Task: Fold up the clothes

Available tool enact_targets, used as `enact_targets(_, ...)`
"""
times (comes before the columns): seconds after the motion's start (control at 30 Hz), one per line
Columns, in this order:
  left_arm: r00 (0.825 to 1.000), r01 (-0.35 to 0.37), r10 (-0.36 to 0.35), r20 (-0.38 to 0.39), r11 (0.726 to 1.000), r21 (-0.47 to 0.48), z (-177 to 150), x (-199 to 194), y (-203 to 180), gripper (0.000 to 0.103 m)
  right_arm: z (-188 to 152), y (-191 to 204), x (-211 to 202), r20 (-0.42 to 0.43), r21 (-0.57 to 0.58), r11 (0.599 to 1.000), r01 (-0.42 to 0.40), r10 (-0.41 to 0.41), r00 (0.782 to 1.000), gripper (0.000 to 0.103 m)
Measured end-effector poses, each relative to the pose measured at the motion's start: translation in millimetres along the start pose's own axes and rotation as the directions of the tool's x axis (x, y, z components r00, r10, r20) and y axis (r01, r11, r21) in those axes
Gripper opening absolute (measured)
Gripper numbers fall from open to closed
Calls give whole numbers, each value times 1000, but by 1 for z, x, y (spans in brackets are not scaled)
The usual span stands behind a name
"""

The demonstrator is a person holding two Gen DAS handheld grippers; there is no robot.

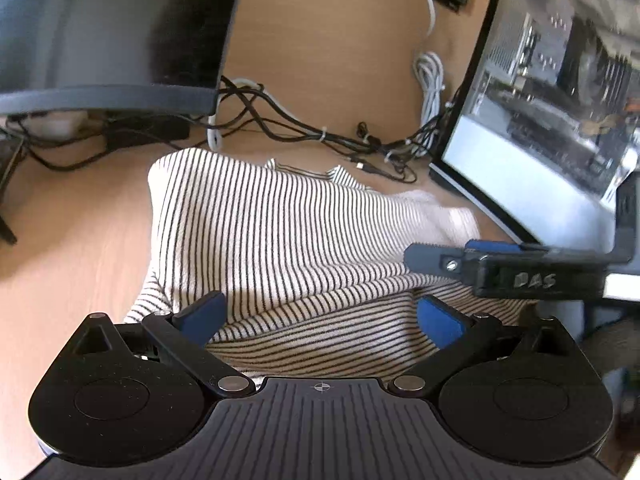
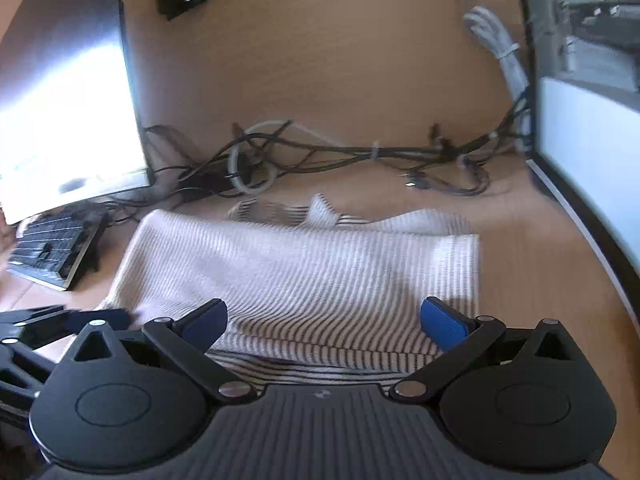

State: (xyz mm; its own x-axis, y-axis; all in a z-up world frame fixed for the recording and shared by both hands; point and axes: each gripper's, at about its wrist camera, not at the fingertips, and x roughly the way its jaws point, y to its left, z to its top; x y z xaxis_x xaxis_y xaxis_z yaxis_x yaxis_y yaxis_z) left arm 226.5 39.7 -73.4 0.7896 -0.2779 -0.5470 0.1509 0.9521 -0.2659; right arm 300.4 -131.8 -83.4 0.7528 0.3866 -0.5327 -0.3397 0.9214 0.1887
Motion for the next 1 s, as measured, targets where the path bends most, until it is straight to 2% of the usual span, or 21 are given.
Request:
enact_targets(0.17,1000,9,-9,-2,1000,-9,2,3,1,103,1,11,5,-37,-62,997,56,-58,998,103)
enact_targets(0.33,999,-22,24,-40,998,56,4,8,-9,103,3,7,6,-56,-56,998,34,-37,998,103)
enact_targets(0.43,999,-15,17,-45,999,47,6,8,-7,103,3,3,5,-58,-43,999,10,-13,998,103)
enact_targets(0.67,993,-45,58,-105,990,130,13,12,-19,103,5,6,6,-77,-68,998,9,-14,997,103)
enact_targets(0.77,996,-20,30,-88,994,110,26,-1,-17,103,5,6,5,-74,-66,998,7,-12,997,103)
enact_targets(0.9,1000,0,1,-13,997,83,52,-9,-8,103,5,6,4,-71,-63,998,8,-12,997,103)
enact_targets(1.0,999,13,-15,-46,999,-36,64,14,13,103,5,9,5,-79,-79,997,19,-25,997,103)
